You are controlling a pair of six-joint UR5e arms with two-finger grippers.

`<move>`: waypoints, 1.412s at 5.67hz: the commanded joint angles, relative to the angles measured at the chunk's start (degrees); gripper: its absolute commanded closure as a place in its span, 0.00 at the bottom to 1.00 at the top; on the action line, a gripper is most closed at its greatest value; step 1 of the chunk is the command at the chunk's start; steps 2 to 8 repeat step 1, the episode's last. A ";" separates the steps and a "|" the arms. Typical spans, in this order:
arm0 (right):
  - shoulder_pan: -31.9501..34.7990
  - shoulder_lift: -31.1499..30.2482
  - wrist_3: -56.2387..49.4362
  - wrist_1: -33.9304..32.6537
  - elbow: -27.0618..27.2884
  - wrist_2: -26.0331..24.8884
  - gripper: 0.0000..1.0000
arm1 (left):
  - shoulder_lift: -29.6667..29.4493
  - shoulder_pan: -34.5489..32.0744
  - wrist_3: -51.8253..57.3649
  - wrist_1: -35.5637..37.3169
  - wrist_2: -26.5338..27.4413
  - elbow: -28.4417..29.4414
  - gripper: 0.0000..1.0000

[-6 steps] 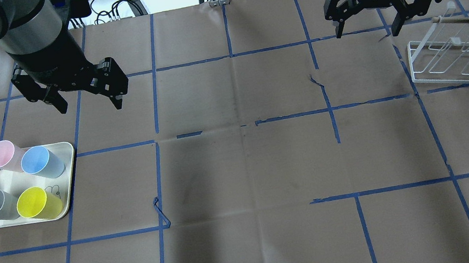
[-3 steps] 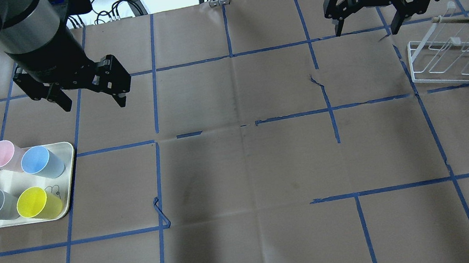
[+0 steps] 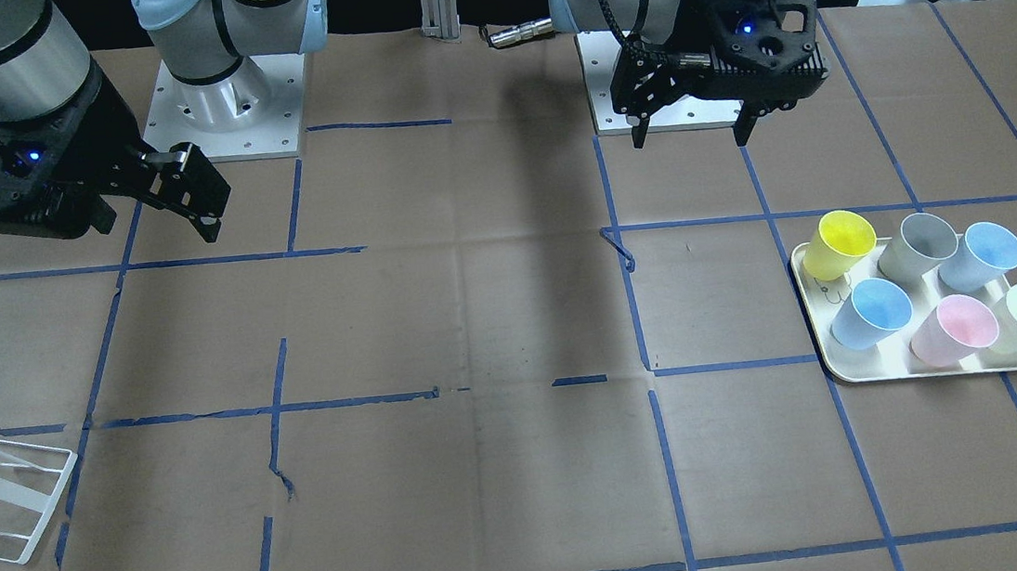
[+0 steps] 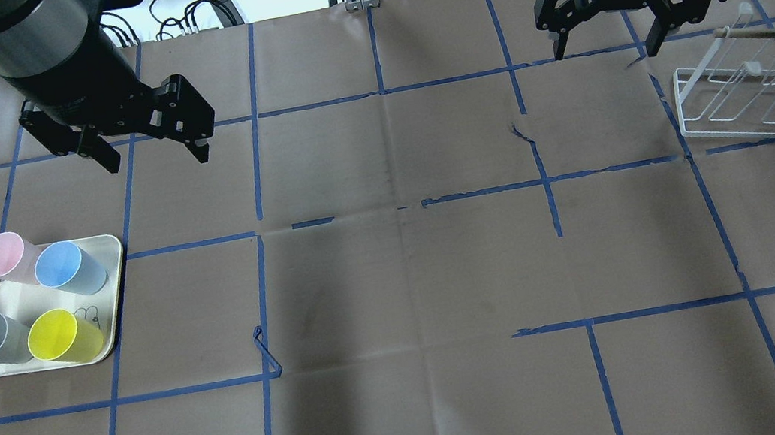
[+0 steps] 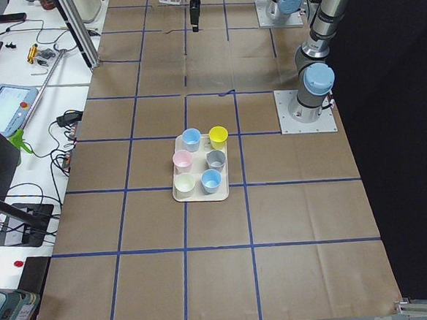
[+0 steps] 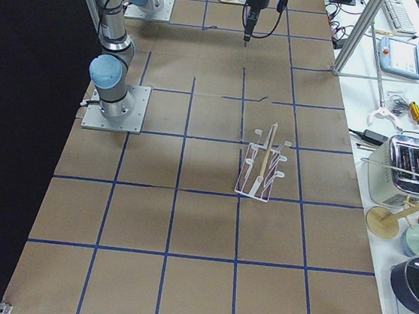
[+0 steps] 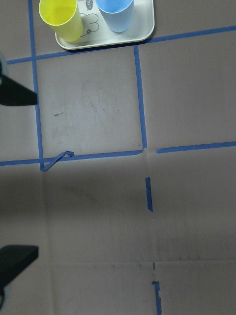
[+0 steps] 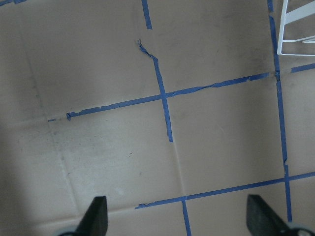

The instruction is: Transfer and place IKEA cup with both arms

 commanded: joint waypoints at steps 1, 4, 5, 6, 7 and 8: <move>0.00 0.00 0.00 0.00 -0.01 -0.02 0.00 | 0.10 0.00 -0.17 0.01 0.10 0.07 0.02; 0.00 0.00 0.00 0.00 -0.01 -0.02 0.00 | 0.10 0.00 -0.17 0.01 0.10 0.07 0.02; 0.00 0.00 0.00 0.00 -0.01 -0.02 0.00 | 0.10 0.00 -0.17 0.01 0.10 0.07 0.02; 0.00 0.00 0.00 0.00 -0.01 -0.02 0.00 | 0.10 0.00 -0.17 0.01 0.10 0.07 0.02; 0.00 0.00 0.00 0.00 -0.01 -0.02 0.00 | 0.10 0.00 -0.17 0.01 0.10 0.07 0.02; 0.00 0.00 0.00 0.00 -0.01 -0.02 0.00 | 0.10 0.00 -0.17 0.01 0.10 0.07 0.02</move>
